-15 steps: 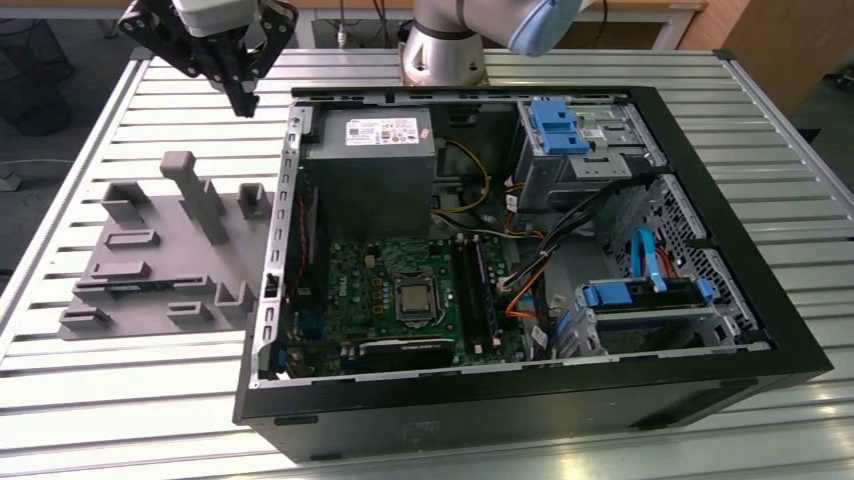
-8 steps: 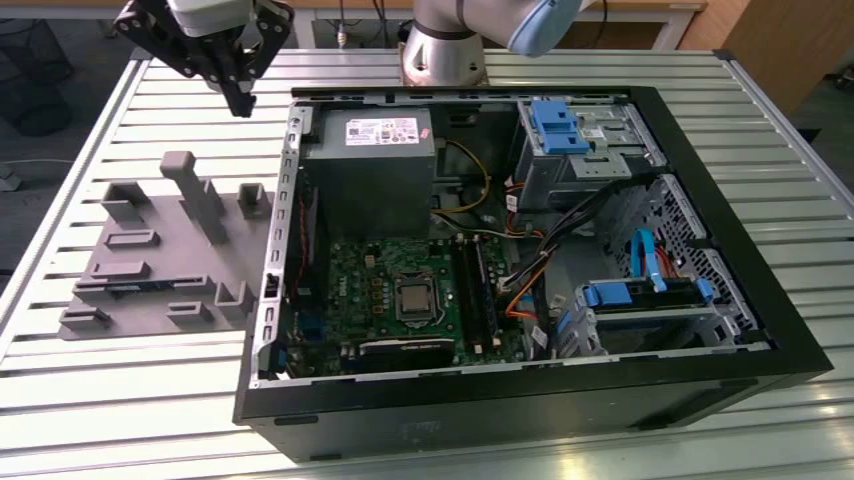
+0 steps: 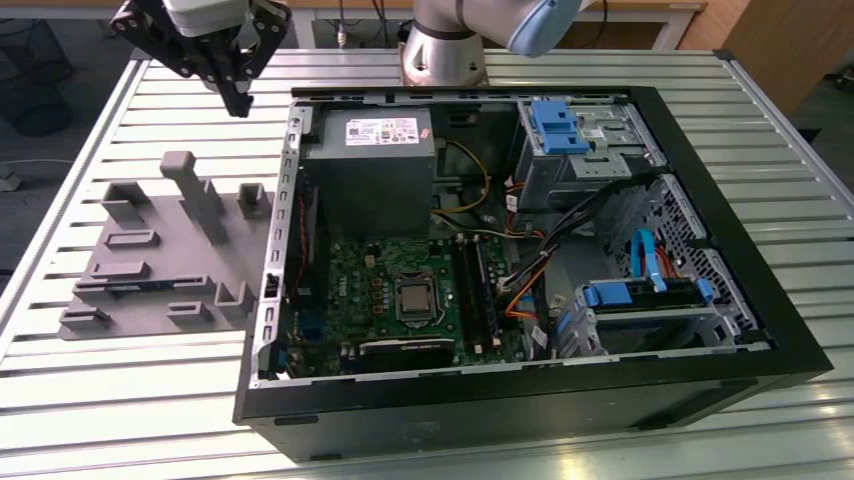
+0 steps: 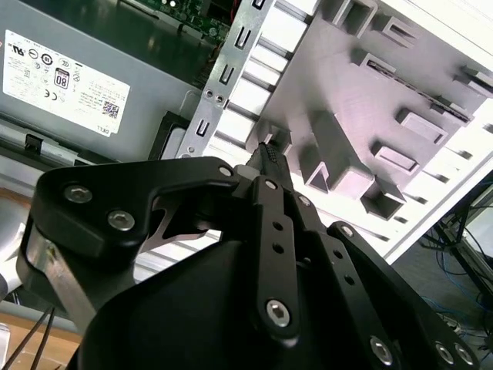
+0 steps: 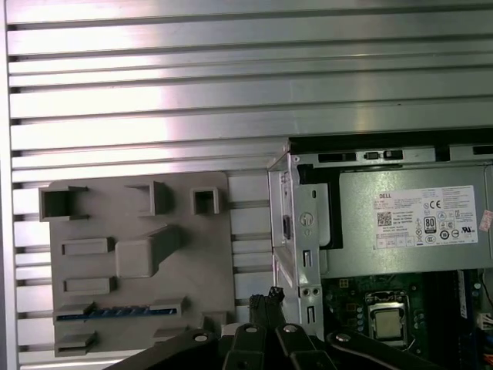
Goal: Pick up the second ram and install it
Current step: 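Reach for the second ram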
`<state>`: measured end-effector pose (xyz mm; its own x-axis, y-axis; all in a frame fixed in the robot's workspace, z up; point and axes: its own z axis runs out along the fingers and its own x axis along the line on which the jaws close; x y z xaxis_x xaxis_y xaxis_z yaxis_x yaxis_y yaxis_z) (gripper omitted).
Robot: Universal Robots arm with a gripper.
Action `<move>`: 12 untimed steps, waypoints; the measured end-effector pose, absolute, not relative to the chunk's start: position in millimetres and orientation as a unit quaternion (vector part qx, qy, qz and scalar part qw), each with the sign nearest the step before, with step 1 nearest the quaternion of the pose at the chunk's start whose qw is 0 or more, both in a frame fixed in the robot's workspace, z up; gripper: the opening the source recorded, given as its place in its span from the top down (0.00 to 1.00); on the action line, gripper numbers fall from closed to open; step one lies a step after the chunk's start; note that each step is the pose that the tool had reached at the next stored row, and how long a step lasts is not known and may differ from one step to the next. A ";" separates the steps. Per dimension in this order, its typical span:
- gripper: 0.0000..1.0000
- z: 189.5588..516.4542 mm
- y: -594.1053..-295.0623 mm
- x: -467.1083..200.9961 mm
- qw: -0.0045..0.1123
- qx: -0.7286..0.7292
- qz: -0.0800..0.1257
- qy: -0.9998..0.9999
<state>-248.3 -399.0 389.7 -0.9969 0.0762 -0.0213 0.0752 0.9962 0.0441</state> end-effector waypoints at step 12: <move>0.89 389.7 -399.0 -252.9 0.011 0.038 0.022 0.999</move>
